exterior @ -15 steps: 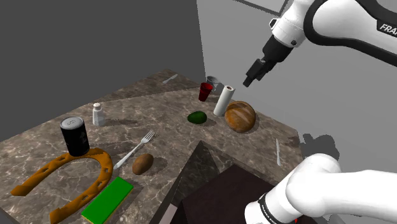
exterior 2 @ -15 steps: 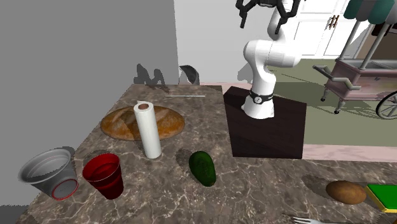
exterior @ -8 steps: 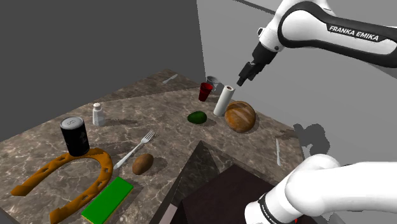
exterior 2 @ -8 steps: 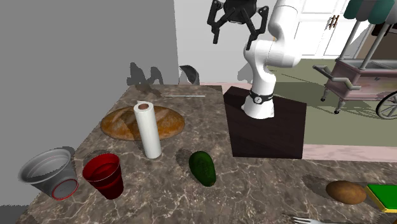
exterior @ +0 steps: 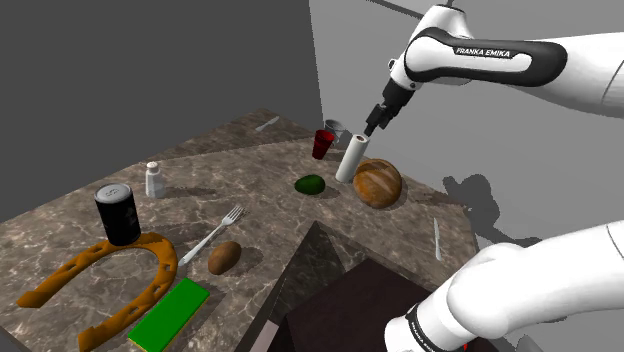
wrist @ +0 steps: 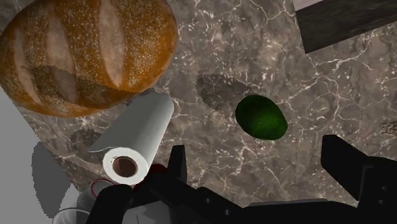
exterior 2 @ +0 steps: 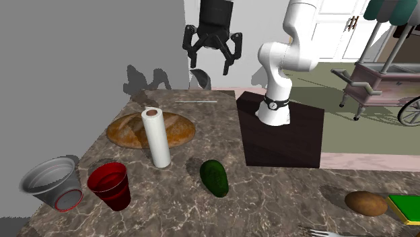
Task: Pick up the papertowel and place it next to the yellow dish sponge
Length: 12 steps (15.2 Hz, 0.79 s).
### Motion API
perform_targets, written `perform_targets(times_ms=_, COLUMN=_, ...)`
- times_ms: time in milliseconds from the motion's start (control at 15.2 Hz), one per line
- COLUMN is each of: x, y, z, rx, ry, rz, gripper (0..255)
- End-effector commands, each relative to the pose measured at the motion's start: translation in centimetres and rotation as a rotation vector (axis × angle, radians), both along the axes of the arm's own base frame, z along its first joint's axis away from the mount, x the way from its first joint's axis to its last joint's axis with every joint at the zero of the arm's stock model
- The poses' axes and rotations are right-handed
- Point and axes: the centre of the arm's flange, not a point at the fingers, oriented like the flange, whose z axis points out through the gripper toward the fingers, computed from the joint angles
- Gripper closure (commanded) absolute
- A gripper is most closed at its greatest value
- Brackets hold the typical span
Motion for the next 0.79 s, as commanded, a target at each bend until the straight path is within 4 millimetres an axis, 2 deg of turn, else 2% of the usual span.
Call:
perform_targets(times_ms=0, x=1.9, y=-1.4, z=-1.2, rx=0.001, ry=0.009, rz=0.005, gripper=0)
perform_targets(times_ms=726, x=11.5, y=-10.6, z=-8.4, rx=0.011, ry=0.058, rz=0.030, gripper=0)
